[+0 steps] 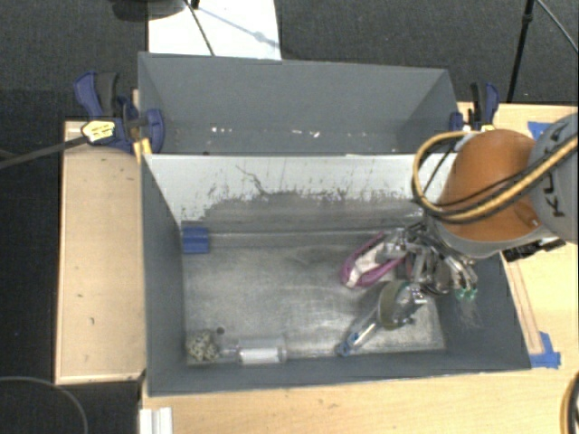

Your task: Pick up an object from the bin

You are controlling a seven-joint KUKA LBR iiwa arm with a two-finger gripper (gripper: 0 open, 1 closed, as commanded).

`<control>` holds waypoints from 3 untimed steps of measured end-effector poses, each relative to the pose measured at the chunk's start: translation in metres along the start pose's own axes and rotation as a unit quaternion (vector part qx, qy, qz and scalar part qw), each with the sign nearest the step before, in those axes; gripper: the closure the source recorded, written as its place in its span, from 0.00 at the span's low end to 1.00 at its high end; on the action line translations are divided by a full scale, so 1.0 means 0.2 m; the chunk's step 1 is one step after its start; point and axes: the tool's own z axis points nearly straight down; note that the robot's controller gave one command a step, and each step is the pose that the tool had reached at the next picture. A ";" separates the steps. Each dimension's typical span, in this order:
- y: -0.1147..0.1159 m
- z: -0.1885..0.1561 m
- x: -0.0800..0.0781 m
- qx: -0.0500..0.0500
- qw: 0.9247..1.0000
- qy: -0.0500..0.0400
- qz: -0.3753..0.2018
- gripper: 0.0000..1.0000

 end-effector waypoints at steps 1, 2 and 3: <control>0.03 0.21 0.09 0.001 0.997 -0.007 -0.078 0.00; 0.04 0.23 0.10 0.000 0.997 -0.003 -0.080 1.00; -0.03 -0.45 0.11 0.001 0.998 -0.004 -0.066 1.00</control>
Offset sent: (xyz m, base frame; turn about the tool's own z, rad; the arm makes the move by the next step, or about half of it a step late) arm -0.0307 0.0109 -0.0649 -0.1801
